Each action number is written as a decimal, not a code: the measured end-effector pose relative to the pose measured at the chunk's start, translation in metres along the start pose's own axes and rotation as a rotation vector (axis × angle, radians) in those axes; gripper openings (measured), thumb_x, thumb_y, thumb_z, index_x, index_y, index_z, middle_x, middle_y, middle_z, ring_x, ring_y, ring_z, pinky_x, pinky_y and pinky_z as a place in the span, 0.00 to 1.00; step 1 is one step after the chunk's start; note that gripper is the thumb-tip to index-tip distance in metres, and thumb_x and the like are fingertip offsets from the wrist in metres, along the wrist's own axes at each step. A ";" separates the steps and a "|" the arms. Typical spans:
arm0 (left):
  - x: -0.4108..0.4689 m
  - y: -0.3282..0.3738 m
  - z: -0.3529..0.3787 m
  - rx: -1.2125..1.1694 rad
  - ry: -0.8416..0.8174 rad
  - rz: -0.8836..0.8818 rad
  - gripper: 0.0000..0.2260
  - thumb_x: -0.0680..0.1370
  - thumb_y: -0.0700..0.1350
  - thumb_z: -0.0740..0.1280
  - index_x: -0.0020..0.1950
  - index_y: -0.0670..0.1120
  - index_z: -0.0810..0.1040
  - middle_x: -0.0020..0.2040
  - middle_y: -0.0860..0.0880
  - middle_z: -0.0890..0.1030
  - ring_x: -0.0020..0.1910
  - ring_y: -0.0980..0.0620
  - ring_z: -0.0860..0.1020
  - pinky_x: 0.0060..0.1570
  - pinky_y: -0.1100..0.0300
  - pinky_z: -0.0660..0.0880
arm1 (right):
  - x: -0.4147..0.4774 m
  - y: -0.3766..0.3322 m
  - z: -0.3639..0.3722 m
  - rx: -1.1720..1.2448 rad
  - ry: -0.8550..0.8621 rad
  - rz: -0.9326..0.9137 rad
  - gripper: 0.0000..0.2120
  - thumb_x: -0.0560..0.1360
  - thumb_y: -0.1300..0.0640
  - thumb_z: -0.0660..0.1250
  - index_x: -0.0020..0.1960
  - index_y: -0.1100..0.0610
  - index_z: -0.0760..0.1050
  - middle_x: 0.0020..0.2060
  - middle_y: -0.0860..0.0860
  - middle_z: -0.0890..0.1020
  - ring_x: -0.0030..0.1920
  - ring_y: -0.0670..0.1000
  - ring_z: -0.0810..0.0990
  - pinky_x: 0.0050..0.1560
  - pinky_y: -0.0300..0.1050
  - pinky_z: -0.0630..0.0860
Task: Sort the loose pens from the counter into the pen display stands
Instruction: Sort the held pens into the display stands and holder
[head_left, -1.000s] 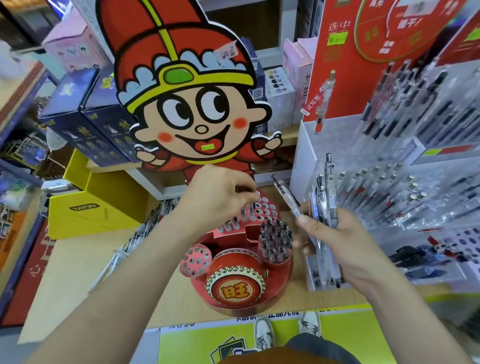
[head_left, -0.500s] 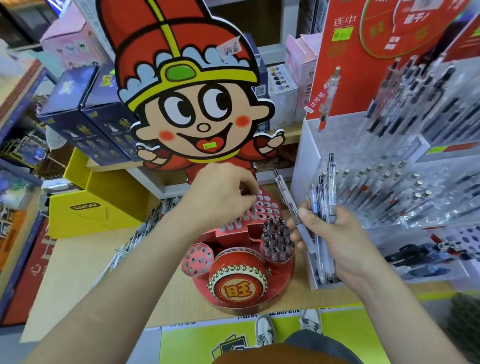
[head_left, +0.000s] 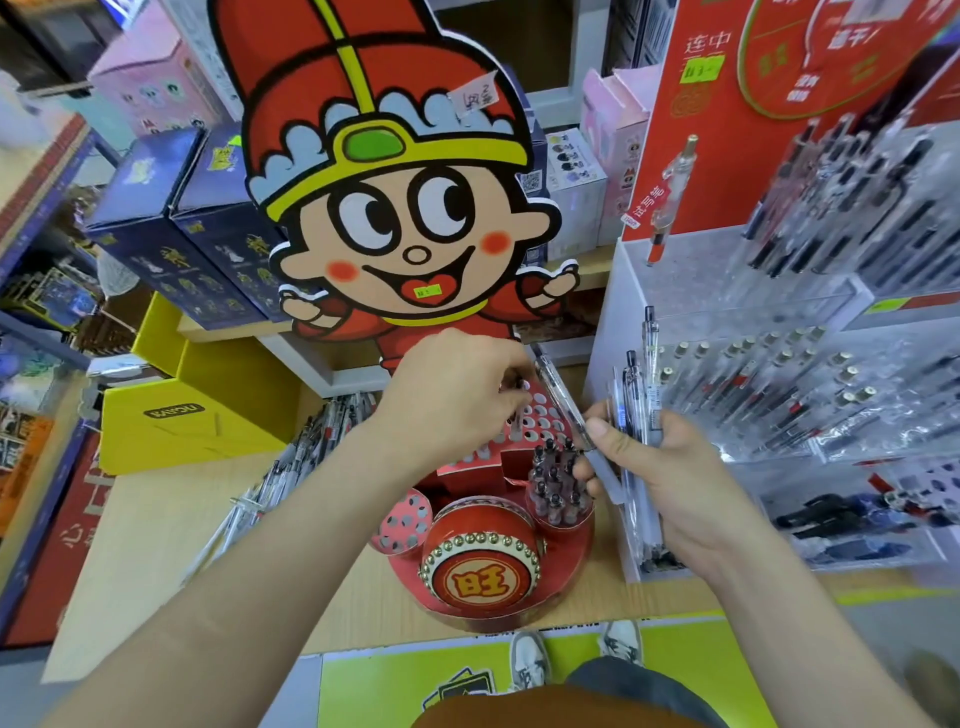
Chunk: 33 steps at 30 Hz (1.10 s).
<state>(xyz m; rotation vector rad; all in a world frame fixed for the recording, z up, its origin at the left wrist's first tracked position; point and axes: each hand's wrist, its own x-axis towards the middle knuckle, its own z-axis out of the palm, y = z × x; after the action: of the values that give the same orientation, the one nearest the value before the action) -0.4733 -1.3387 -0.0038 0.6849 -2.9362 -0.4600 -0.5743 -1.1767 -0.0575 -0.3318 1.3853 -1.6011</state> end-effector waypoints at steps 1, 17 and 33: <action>0.001 -0.001 0.000 0.024 -0.015 0.007 0.08 0.74 0.49 0.71 0.53 0.52 0.80 0.47 0.54 0.84 0.48 0.50 0.80 0.45 0.52 0.77 | 0.000 0.000 0.000 0.007 0.003 0.002 0.06 0.72 0.60 0.68 0.48 0.60 0.76 0.30 0.54 0.80 0.33 0.52 0.81 0.33 0.42 0.79; -0.015 -0.012 -0.038 -1.008 0.125 -0.147 0.09 0.70 0.45 0.72 0.49 0.45 0.82 0.42 0.47 0.86 0.43 0.50 0.84 0.43 0.60 0.79 | 0.002 -0.023 0.027 0.086 -0.114 0.039 0.10 0.69 0.58 0.68 0.48 0.61 0.76 0.35 0.58 0.83 0.34 0.55 0.83 0.33 0.45 0.81; -0.036 -0.067 -0.039 -0.612 0.511 -0.169 0.12 0.71 0.42 0.75 0.44 0.60 0.80 0.41 0.66 0.82 0.42 0.62 0.82 0.46 0.65 0.79 | 0.023 -0.022 0.038 -0.144 -0.051 0.023 0.18 0.75 0.74 0.61 0.51 0.57 0.83 0.30 0.54 0.74 0.31 0.50 0.74 0.32 0.43 0.73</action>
<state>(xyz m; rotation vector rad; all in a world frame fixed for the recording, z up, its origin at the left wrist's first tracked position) -0.4074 -1.3905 0.0113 0.8060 -2.1091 -0.9717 -0.5683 -1.2202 -0.0345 -0.4375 1.4636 -1.4677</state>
